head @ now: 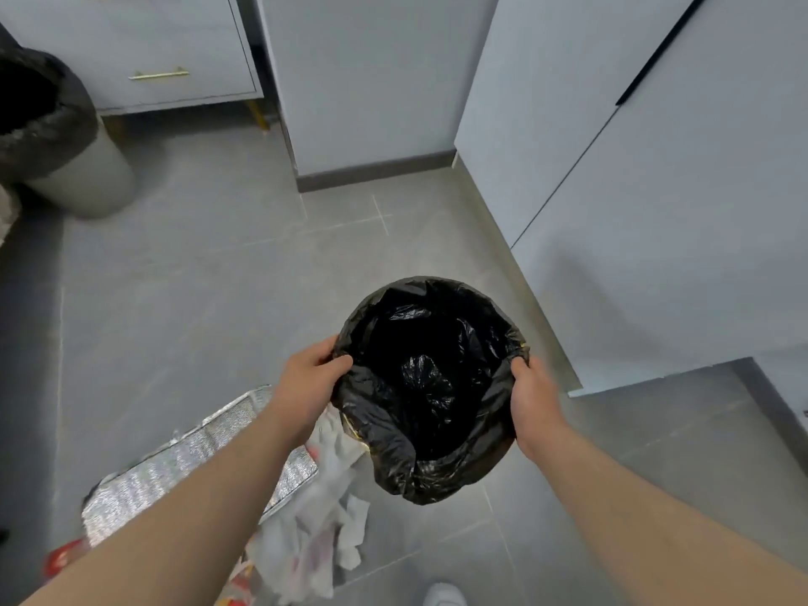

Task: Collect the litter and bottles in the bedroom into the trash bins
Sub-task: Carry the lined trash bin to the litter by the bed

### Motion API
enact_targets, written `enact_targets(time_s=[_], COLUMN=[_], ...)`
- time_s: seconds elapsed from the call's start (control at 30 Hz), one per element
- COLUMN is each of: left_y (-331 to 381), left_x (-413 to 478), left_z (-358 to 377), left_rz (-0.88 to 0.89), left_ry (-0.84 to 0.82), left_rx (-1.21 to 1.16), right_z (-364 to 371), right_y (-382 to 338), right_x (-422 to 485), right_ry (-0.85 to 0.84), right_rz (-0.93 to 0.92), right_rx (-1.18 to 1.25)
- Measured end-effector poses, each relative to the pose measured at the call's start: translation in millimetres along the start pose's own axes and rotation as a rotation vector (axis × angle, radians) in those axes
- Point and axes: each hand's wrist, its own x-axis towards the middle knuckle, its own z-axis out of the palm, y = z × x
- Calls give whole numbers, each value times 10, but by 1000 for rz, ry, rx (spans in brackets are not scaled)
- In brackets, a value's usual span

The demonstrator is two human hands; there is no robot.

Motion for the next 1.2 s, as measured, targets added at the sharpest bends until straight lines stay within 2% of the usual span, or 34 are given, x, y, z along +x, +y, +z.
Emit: enact_targets(time_s=[0.27,0.57,0.77,1.2], left_y=[-744,-1134,-1239,-1356], left_x=[247,316,386,505], left_z=[196,357,450,489], left_rz=[33,55,92,116], left_ry=[0,2,-61,-69], left_rx=[77,48,82,59], right_z=[-45,-165,-250,-306], right_y=[873,1168,1307,1448], right_x=[302,455,517,584], right_ry=[57,83,106,146], right_rz=[7,-26,-54,-126], right_rx=[8,6,33,4])
